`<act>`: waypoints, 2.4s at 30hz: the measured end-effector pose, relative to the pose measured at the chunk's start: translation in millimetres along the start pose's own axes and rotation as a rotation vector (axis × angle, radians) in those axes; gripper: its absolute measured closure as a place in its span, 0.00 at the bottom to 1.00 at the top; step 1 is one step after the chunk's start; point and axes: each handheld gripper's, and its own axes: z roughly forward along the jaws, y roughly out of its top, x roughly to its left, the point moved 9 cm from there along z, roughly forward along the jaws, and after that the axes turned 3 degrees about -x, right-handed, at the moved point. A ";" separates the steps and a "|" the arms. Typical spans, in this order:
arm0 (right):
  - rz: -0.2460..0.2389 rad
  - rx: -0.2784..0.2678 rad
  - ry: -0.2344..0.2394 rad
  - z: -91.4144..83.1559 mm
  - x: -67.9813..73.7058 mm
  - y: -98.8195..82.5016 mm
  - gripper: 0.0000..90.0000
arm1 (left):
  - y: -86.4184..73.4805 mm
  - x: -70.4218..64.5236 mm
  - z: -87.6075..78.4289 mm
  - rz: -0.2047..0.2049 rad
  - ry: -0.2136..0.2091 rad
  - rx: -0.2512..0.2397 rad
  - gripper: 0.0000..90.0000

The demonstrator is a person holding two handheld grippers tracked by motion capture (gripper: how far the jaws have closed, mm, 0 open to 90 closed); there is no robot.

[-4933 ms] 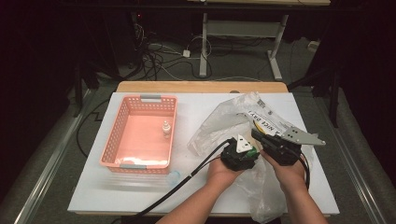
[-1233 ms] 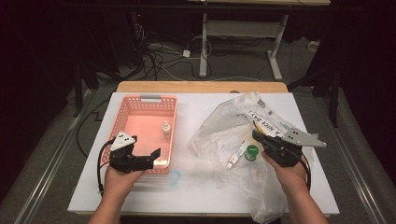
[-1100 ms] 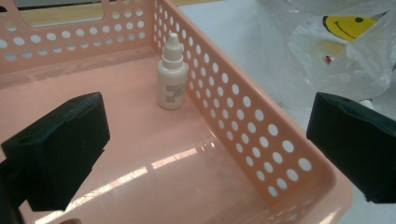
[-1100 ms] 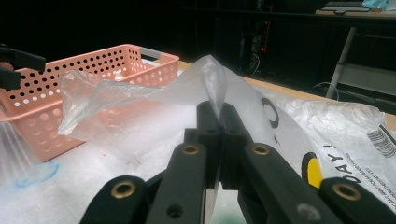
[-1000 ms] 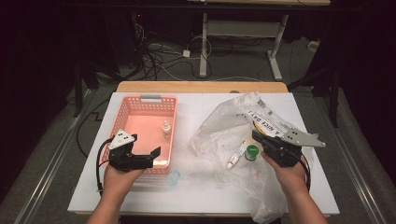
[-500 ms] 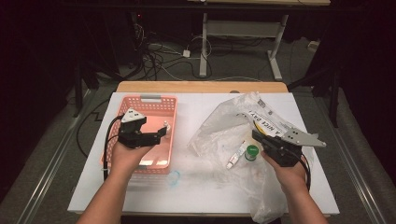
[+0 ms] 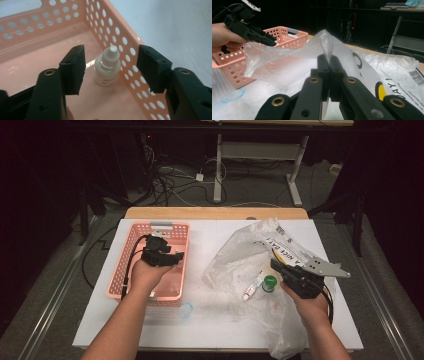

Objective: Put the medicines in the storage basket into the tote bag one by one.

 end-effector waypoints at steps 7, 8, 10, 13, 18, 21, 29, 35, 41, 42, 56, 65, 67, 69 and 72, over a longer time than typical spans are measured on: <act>0.001 0.003 0.002 0.4 -0.2 -0.8 1.00 | -3.8 5.9 11.5 -0.013 0.014 0.055 0.48; 0.002 0.000 0.001 0.4 -0.2 -0.4 1.00 | -5.0 6.2 13.5 -0.014 0.015 0.064 0.48; 0.002 0.001 0.001 0.3 -0.2 -0.5 1.00 | -6.1 6.7 17.1 -0.017 0.016 0.072 0.50; 0.004 -0.001 0.000 -0.2 -0.8 -0.1 1.00 | -6.8 8.5 20.9 -0.024 0.018 0.080 0.50; 0.003 -0.001 0.001 -0.4 -1.1 0.0 1.00 | -9.2 10.4 26.1 -0.019 0.019 0.098 0.52; 0.006 0.004 0.000 0.2 -1.0 -1.3 1.00 | -9.2 9.5 27.9 -0.018 0.011 0.096 0.56; 0.005 0.010 0.001 0.8 -0.8 -3.0 1.00 | -8.6 7.0 28.1 0.013 0.043 0.095 0.64; 0.006 0.003 0.002 -0.1 -1.3 -1.1 1.00 | -3.5 10.1 14.8 -0.013 0.037 0.052 0.64; 0.008 0.008 0.003 -1.0 -3.4 -3.4 1.00 | -1.4 6.6 -12.0 0.013 0.049 0.023 0.64; 0.008 0.008 0.002 -0.6 -3.1 -3.6 1.00 | -1.4 5.3 -16.3 0.020 0.047 0.015 0.64; 0.000 0.009 0.007 0.2 -0.1 -2.0 1.00 | -12.8 -27.0 -61.3 0.076 0.004 -0.112 0.64; -0.001 0.011 0.006 1.4 -0.2 -3.2 1.00 | -30.9 -46.4 -76.4 0.108 -0.015 -0.170 0.64; -0.002 0.017 0.005 1.4 0.6 -4.0 1.00 | -35.2 -48.4 -77.6 0.113 -0.011 -0.180 0.64; -0.007 0.015 0.008 1.7 1.6 -3.6 1.00 | -38.7 -50.8 -78.9 0.108 -0.014 -0.196 0.64; -0.005 0.014 0.010 2.4 3.0 -3.6 1.00 | -43.7 -52.0 -81.0 0.094 -0.009 -0.214 0.64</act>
